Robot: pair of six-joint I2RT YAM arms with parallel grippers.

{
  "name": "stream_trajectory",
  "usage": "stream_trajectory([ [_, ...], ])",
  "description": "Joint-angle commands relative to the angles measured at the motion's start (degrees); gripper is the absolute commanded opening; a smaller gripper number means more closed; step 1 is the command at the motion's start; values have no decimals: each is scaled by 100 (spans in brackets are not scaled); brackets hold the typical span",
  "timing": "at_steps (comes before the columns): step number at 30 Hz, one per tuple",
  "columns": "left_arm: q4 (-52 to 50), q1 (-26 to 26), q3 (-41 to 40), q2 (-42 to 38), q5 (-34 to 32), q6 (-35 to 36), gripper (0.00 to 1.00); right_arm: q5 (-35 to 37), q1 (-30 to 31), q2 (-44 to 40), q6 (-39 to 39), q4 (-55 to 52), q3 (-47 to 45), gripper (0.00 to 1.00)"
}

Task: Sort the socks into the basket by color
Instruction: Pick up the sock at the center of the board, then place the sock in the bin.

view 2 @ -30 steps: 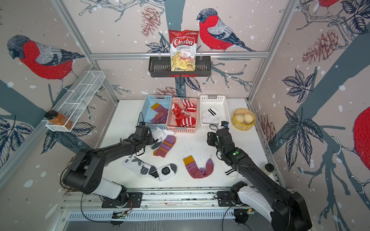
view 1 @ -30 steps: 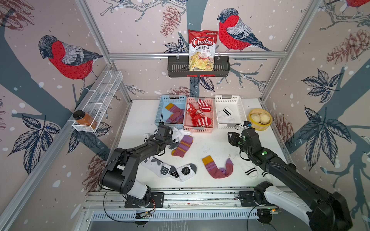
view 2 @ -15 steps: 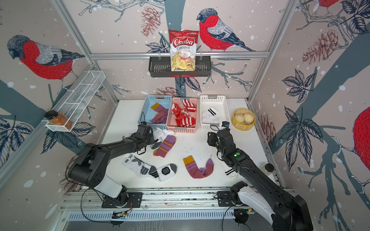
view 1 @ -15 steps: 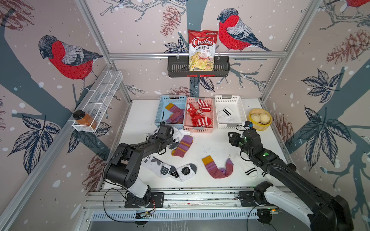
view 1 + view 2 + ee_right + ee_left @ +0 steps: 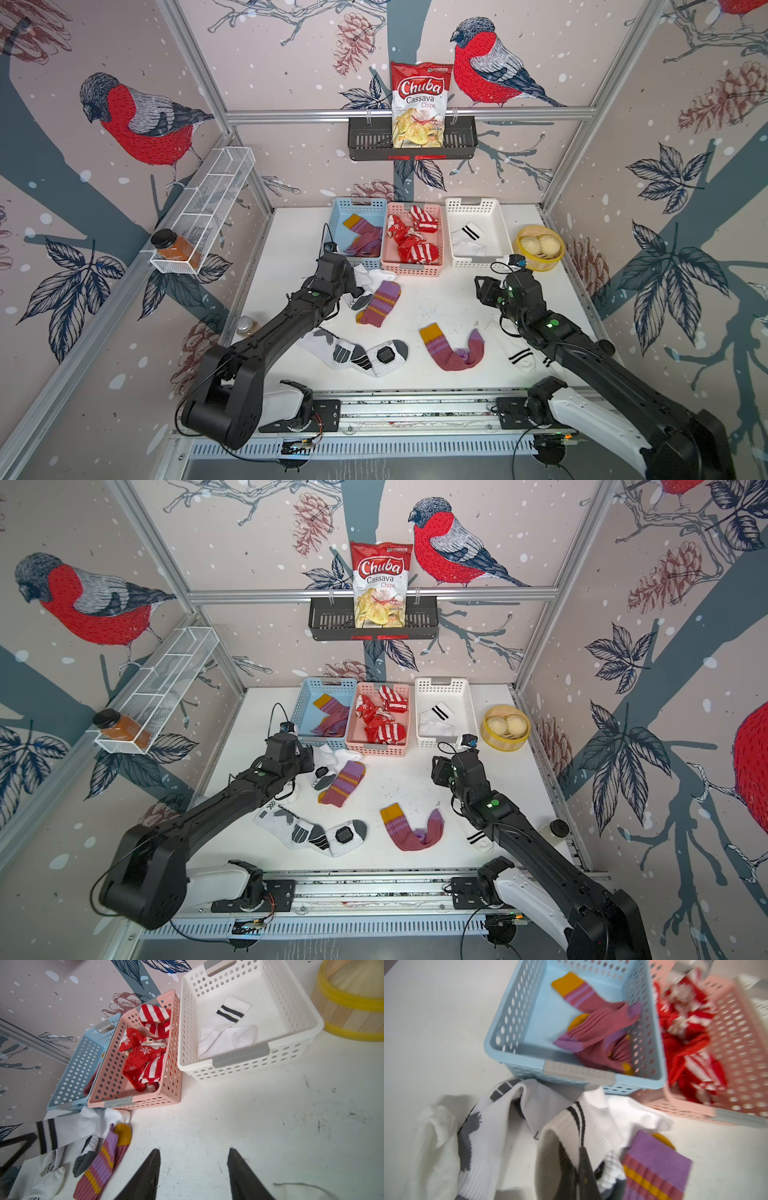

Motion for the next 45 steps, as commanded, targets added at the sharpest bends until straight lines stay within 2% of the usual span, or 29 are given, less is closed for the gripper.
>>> stream_trajectory([
  [1, -357, -80, 226, -488, 427, 176, 0, 145, -3, 43, 68, 243, -9, 55],
  [5, -539, -300, 612, -824, 607, 308, 0, 215, -3, 87, 87, 310, -9, 55],
  [9, -556, -610, 1097, -742, 725, 395, 0, 302, -3, 101, 137, 294, 5, 54],
  [14, -283, -778, 1762, -405, 1115, 417, 0, 480, -19, -38, 215, 171, -17, 54],
  [20, 72, -987, 2596, 362, 1574, 417, 0, 675, -64, -408, 302, 13, -103, 54],
  [35, 866, -1649, 5396, 3193, 2618, 622, 0, 817, -240, -1257, 396, -314, -404, 54],
  [41, 774, -1848, 7022, 4601, 2803, 794, 0, 810, -250, -1486, 422, -478, -426, 54],
  [45, 686, -1868, 8175, 5604, 2894, 669, 0, 775, -252, -1655, 462, -557, -481, 54],
])
